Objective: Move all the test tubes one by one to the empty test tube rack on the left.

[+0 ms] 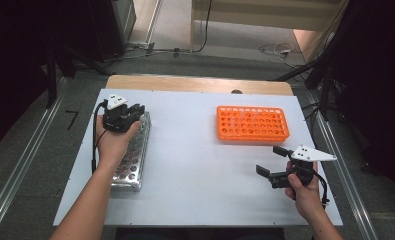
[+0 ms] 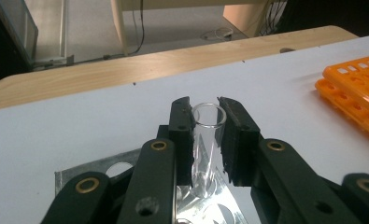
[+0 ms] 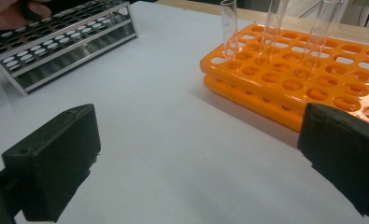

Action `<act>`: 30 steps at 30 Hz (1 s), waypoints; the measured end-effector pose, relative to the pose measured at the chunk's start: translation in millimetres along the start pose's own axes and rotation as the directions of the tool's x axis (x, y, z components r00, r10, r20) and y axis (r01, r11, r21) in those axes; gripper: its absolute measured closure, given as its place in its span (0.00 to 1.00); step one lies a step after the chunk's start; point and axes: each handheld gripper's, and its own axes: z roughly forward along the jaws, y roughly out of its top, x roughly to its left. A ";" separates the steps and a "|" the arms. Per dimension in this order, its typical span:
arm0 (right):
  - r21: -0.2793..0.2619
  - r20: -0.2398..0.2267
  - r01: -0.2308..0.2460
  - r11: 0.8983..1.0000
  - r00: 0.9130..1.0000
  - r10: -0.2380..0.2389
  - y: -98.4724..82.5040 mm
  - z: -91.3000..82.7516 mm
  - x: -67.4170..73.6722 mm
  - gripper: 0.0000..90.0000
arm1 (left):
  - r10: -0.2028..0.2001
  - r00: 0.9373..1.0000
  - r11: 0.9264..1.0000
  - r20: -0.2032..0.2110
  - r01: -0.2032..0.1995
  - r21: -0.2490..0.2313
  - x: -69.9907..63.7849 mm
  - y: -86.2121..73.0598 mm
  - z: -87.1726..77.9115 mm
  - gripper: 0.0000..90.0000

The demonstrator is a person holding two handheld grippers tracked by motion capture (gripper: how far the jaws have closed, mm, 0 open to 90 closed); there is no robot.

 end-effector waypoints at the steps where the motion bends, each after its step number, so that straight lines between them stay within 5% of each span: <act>1: 0.000 0.000 0.000 1.000 1.000 0.000 -0.1 0.1 0.0 0.00 | -0.005 1.000 1.000 0.002 0.005 0.007 0.2 -0.5 1.0 0.83; 16: 0.006 0.000 0.003 1.000 1.000 -0.003 -0.6 1.9 0.6 0.00 | -0.015 1.000 0.997 0.013 0.014 0.073 -0.9 -3.0 6.4 0.79; 22: 0.003 -0.004 -0.002 1.000 1.000 0.002 -0.6 2.1 0.3 0.00 | -0.029 1.000 0.998 0.007 0.028 0.059 -0.5 -1.8 1.9 0.59; 30: 0.003 -0.001 -0.004 1.000 1.000 0.004 -0.3 2.1 -0.2 0.00 | -0.039 0.997 0.999 0.067 0.039 0.013 -7.4 0.0 -9.1 0.35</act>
